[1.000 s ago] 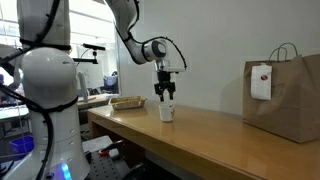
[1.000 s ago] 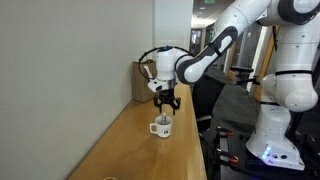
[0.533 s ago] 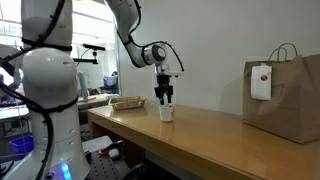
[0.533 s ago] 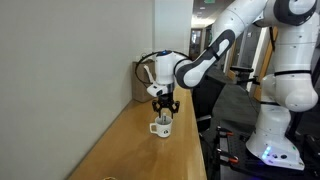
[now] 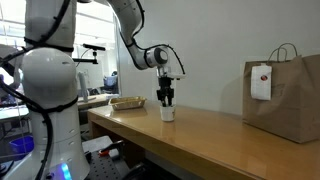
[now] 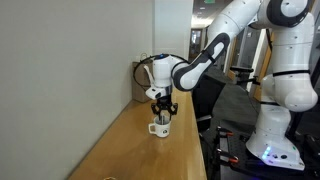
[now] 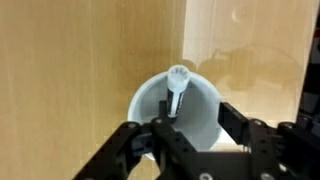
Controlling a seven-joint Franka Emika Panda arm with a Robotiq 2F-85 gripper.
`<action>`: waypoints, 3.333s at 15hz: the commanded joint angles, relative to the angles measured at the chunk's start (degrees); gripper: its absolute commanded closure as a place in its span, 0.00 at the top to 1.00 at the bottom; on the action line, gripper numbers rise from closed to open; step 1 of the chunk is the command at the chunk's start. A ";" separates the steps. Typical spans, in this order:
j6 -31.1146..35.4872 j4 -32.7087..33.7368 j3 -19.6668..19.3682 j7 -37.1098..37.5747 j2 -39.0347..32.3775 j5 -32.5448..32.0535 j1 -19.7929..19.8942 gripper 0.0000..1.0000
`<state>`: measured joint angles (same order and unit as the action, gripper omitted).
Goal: Pick the marker from the cup and put it on the table
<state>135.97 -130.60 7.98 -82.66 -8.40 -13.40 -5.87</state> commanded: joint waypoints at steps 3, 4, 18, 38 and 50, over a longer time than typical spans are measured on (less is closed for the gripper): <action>1.59 1.56 0.47 -1.65 -2.14 -0.49 0.69 0.55; 1.29 1.81 0.60 -1.77 -2.11 -0.58 0.61 0.55; 3.47 2.62 0.48 -1.83 -5.73 -4.01 1.45 0.18; -6.71 6.57 -7.82 3.02 7.41 15.47 7.19 0.05; 13.71 6.61 -8.29 19.18 -5.82 32.39 12.48 0.05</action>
<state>145.74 -124.27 -1.88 -68.67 -12.40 16.13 5.13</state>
